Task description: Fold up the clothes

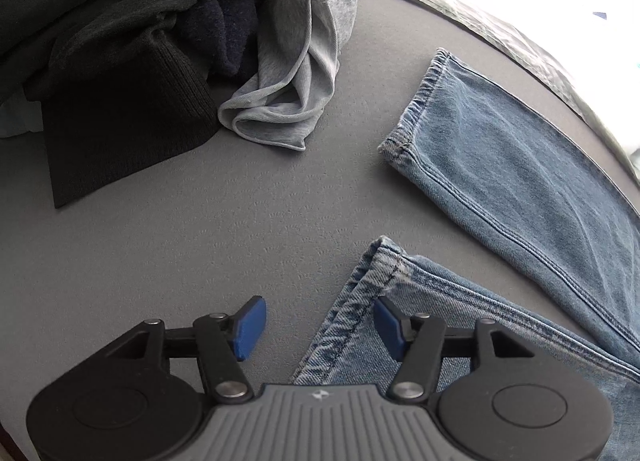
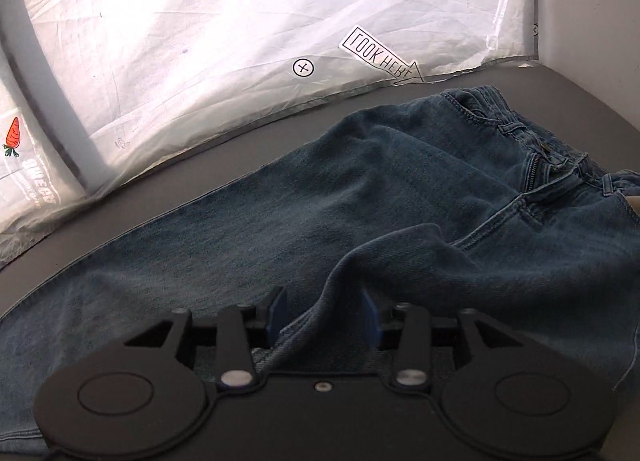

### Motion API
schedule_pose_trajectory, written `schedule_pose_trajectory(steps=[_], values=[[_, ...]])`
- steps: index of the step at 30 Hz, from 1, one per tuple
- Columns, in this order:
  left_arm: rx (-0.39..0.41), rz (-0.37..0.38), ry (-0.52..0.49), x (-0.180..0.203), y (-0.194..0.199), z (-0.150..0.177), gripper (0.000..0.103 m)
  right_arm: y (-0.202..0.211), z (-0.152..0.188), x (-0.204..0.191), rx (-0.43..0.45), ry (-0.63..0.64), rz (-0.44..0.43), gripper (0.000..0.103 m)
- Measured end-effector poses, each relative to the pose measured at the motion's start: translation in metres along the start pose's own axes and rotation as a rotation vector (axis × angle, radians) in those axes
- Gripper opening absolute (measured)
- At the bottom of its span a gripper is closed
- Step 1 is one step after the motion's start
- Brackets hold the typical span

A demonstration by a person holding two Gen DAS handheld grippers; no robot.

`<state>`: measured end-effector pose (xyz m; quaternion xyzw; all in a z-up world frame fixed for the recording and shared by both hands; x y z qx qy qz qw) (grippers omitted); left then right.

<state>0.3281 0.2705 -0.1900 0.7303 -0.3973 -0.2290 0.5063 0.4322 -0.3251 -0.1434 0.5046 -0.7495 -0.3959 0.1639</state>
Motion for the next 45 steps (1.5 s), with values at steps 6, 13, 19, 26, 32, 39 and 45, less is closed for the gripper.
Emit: schedule_pose_trajectory(steps=[6, 13, 19, 26, 32, 39, 45], values=[[-0.02, -0.009, -0.022, -0.016, 0.015, 0.02, 0.061, 0.041, 0.024, 0.038, 0.059, -0.014, 0.079, 0.059], [-0.069, 0.021, -0.001, -0.031, 0.034, 0.061, 0.061, 0.076, 0.062, 0.104, 0.057, -0.109, 0.195, 0.065], [-0.069, 0.021, 0.016, -0.025, 0.053, 0.097, 0.061, 0.093, 0.09, 0.157, 0.02, -0.208, 0.235, 0.068], [-0.067, 0.067, 0.172, -0.026, 0.069, 0.131, 0.061, 0.09, 0.088, 0.195, -0.004, -0.214, 0.235, 0.07], [-0.012, 0.022, 0.26, -0.02, 0.067, 0.142, 0.061, 0.082, 0.074, 0.221, -0.009, -0.222, 0.226, 0.074], [-0.003, -0.061, 0.316, -0.012, 0.059, 0.136, 0.061, 0.06, 0.05, 0.254, -0.011, -0.268, 0.227, 0.076], [0.033, -0.114, 0.315, -0.002, 0.062, 0.129, 0.065, 0.029, 0.022, 0.29, 0.021, -0.395, 0.236, 0.078]])
Point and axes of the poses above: each gripper's, at about its wrist camera, not at the fingertips, and y roughly against the way its jaws point, x to its right, z to its underside, the point moved 1 cm from there along -y, roughly the way its jaws point, and after that the axes turned 2 degrees about -y, right-handed, at the moved point
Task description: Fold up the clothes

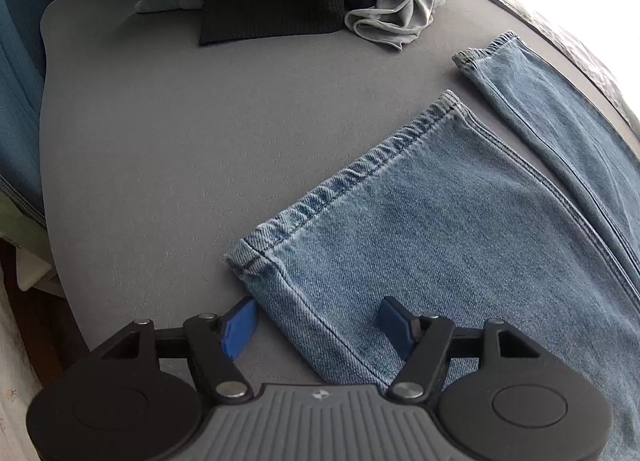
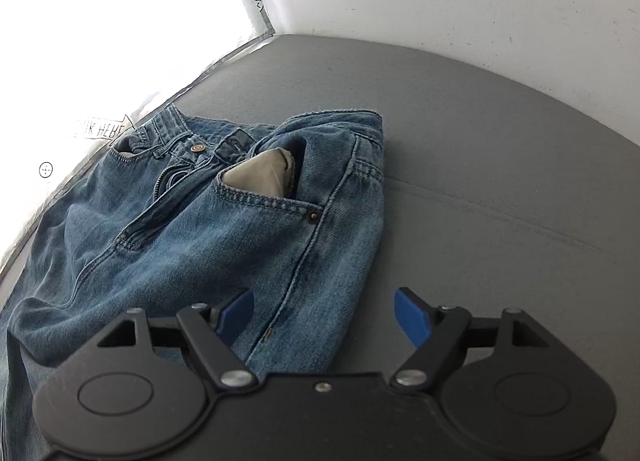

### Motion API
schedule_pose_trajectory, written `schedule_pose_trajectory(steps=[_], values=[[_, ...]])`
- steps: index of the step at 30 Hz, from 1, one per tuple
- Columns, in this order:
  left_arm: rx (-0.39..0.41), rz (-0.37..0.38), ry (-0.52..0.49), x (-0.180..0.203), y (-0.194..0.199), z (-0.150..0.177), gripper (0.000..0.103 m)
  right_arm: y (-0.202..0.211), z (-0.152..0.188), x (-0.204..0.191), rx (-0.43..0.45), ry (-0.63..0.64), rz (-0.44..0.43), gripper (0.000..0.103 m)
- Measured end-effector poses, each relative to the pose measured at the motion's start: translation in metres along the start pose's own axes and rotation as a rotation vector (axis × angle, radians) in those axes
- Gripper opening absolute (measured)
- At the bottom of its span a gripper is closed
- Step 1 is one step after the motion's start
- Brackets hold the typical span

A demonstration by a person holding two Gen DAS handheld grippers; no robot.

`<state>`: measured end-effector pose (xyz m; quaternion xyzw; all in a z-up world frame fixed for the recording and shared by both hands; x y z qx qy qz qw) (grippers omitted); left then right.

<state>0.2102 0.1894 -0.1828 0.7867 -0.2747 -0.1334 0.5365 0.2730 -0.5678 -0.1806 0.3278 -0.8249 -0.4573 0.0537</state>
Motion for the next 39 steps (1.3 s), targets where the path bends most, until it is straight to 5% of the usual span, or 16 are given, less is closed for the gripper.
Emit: schedule_pose_trajectory(steps=[2, 4, 5, 8, 14, 17, 21, 23, 27, 30, 39], values=[[0.018, -0.006, 0.01, 0.002, 0.003, -0.002, 0.051, -0.013, -0.008, 0.0, -0.011, -0.03, 0.001, 0.073], [0.037, -0.013, 0.021, 0.005, 0.006, -0.004, 0.015, -0.026, -0.016, 0.0, -0.021, -0.059, 0.002, 0.065], [0.046, -0.016, 0.026, 0.006, 0.007, -0.004, 0.004, -0.028, -0.017, -0.005, -0.019, -0.028, 0.01, 0.052], [0.073, -0.026, 0.041, 0.009, 0.012, -0.007, 0.004, -0.027, -0.018, -0.008, 0.009, 0.022, -0.024, 0.027], [0.141, -0.013, 0.086, 0.012, 0.031, -0.016, 0.004, 0.005, -0.03, 0.023, 0.081, -0.16, -0.122, 0.002], [0.22, 0.034, 0.073, 0.011, 0.068, -0.025, 0.004, 0.037, -0.048, 0.047, 0.135, -0.277, -0.191, 0.001], [0.296, 0.009, 0.033, 0.002, 0.098, -0.033, 0.004, 0.076, -0.061, 0.057, 0.281, -0.206, -0.1, 0.0], [0.27, -0.006, 0.043, -0.007, 0.093, -0.03, 0.004, 0.088, -0.069, 0.071, 0.312, -0.165, -0.065, 0.0], [0.168, -0.088, 0.047, -0.017, 0.061, -0.003, 0.004, 0.067, -0.065, 0.087, 0.205, -0.148, -0.068, 0.001], [0.124, -0.097, 0.087, -0.025, 0.051, 0.011, 0.004, 0.046, -0.051, 0.092, 0.111, -0.201, -0.134, 0.018], [0.133, -0.088, 0.081, -0.03, 0.049, 0.002, 0.004, 0.006, -0.007, 0.047, -0.006, -0.174, -0.23, 0.041]])
Point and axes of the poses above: each gripper's, at about its wrist camera, not at the fingertips, and y roughly against the way its jaws point, x to its right, z to its underside, the point moved 1 cm from there along -y, roughly the way its jaws point, and after that the axes turned 2 degrees about -y, right-handed, at the moved point
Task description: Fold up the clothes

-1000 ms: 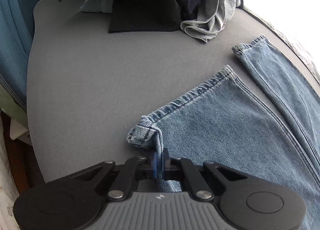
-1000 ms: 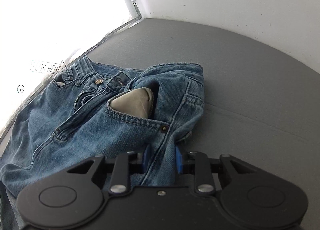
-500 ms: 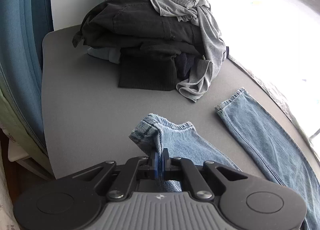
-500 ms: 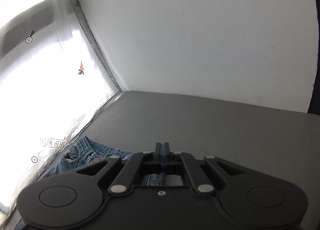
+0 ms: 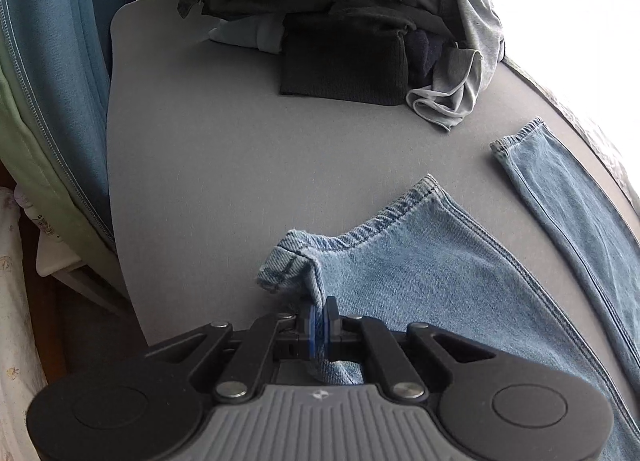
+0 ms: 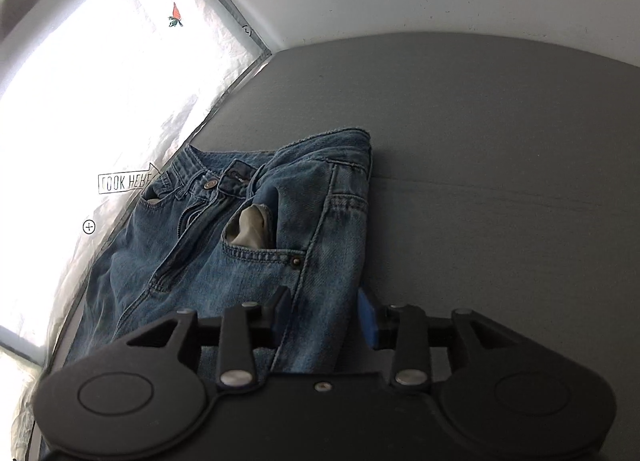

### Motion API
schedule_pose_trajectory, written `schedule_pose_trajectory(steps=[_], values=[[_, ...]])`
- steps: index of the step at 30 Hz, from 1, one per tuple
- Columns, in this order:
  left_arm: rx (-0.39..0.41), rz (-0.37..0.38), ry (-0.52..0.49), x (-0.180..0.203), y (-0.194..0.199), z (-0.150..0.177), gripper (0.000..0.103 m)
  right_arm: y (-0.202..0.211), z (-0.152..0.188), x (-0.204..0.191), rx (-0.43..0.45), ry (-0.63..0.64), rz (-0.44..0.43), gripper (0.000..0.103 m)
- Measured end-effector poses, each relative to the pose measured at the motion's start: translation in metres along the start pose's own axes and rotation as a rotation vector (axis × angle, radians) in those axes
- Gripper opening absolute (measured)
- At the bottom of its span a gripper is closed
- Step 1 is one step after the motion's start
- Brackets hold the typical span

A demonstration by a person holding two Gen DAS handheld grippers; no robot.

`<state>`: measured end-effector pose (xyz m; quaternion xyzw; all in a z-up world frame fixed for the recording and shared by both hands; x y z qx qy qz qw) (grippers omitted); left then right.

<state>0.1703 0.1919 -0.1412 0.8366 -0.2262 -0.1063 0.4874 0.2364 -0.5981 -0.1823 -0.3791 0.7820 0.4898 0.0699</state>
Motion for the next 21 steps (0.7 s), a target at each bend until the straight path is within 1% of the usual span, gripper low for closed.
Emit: schedule_pose_trajectory(steps=[2, 6, 16, 18, 21], values=[[0.004, -0.005, -0.006, 0.002, 0.0, 0.0, 0.004, -0.005, 0.005, -0.006, -0.002, 0.011, 0.021, 0.043], [0.004, -0.005, 0.0, 0.002, -0.001, 0.0, 0.004, -0.006, 0.008, -0.009, 0.015, -0.015, 0.034, 0.05], [-0.025, -0.01, 0.005, 0.0, -0.008, -0.001, 0.004, -0.009, 0.001, 0.013, -0.03, -0.26, -0.051, 0.051], [-0.026, -0.01, 0.003, 0.001, -0.008, -0.001, 0.004, -0.007, 0.003, 0.025, -0.062, -0.341, -0.111, 0.051], [-0.031, -0.011, 0.001, 0.001, -0.01, -0.001, 0.004, -0.001, 0.01, 0.038, -0.09, -0.417, -0.16, 0.049]])
Point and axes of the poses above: each gripper's, at about its wrist camera, not at the fingertips, and y roughly against the way its jaws point, x to its right, z to its underside, the point moved 1 cm from there along -y, roughly the way its jaws point, and after that the axes turned 2 degrees about -y, right-handed, at the moved point
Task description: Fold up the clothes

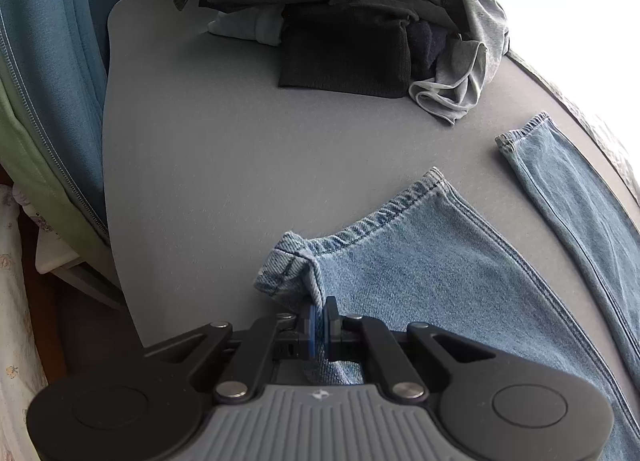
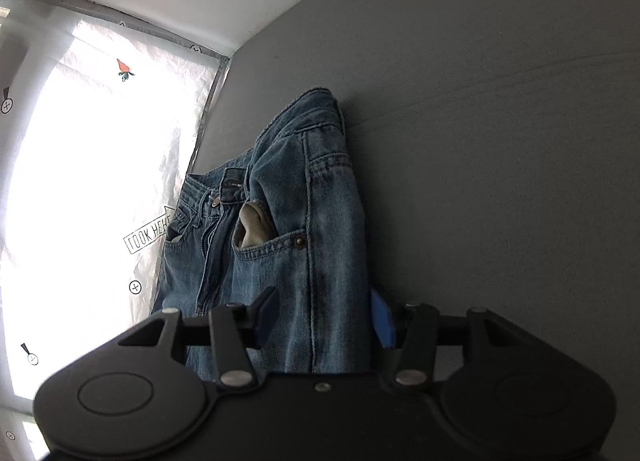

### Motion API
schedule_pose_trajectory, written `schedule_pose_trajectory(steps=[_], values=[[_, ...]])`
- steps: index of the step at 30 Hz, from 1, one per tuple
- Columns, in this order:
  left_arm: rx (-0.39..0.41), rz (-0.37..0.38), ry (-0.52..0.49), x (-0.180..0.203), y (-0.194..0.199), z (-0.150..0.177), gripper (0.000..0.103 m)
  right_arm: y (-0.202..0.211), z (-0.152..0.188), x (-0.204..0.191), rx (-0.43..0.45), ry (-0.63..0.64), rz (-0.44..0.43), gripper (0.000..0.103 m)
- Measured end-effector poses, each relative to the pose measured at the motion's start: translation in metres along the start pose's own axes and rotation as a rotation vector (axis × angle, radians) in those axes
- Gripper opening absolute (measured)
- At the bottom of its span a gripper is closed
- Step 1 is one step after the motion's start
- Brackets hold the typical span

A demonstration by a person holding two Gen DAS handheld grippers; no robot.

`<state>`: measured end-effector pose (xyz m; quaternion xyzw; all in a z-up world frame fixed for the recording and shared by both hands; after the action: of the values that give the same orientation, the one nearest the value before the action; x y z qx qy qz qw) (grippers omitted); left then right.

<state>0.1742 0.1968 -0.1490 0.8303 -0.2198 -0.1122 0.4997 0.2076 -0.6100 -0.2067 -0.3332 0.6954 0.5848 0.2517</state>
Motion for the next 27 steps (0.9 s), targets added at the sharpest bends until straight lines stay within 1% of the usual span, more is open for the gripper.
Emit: schedule_pose_trajectory(steps=[3, 5, 6, 7, 8, 9, 11, 12, 15, 18, 21, 25, 27], values=[[-0.004, -0.001, -0.002, 0.0, -0.002, 0.0, 0.004, 0.008, 0.007, 0.009, -0.017, -0.043, -0.035, 0.048], [-0.007, -0.001, -0.004, -0.001, -0.003, 0.0, 0.004, 0.008, 0.008, 0.01, -0.014, -0.046, -0.05, 0.048], [-0.009, -0.001, -0.006, 0.0, -0.003, 0.0, 0.004, 0.006, 0.006, 0.009, -0.027, -0.045, -0.058, 0.047], [-0.009, -0.003, -0.01, 0.001, -0.004, -0.001, 0.004, 0.003, 0.005, 0.008, -0.041, -0.044, -0.066, 0.043], [-0.008, -0.003, -0.013, 0.002, -0.004, -0.003, 0.004, -0.002, 0.005, 0.007, -0.062, -0.05, -0.079, 0.028], [-0.005, -0.001, -0.01, 0.003, -0.004, -0.004, 0.004, -0.007, 0.005, 0.006, -0.084, -0.055, -0.091, 0.022], [0.009, 0.012, 0.002, 0.004, -0.002, -0.007, 0.004, -0.012, 0.01, 0.003, -0.085, -0.043, -0.096, 0.017], [0.016, 0.02, 0.009, 0.005, 0.0, -0.008, 0.004, -0.01, 0.012, -0.001, -0.071, -0.034, -0.103, 0.014], [0.043, 0.051, 0.041, 0.005, 0.011, -0.011, 0.004, 0.001, 0.015, -0.012, -0.036, -0.052, -0.173, 0.01], [0.06, 0.089, 0.087, 0.005, 0.028, -0.019, 0.004, 0.018, 0.01, -0.026, -0.005, -0.075, -0.25, 0.009], [0.119, 0.147, 0.102, 0.013, 0.055, -0.032, 0.004, 0.036, 0.006, -0.04, 0.026, -0.071, -0.298, 0.008], [0.198, 0.225, 0.122, 0.024, 0.091, -0.049, 0.004, 0.05, 0.004, -0.051, 0.033, -0.162, -0.395, 0.008], [0.247, 0.246, 0.104, 0.034, 0.106, -0.057, 0.004, 0.057, 0.003, -0.06, 0.043, -0.18, -0.443, 0.007]])
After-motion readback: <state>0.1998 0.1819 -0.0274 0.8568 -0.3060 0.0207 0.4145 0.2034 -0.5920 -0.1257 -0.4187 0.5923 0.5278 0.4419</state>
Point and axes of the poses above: each gripper's, at about its wrist camera, not at the fingertips, and y roughly against the way its jaws point, x to its right, z to its underside, the point moved 1 cm from there along -y, roughly the way its jaws point, and after that the axes turned 2 degrees about -y, right-handed, at the moved point
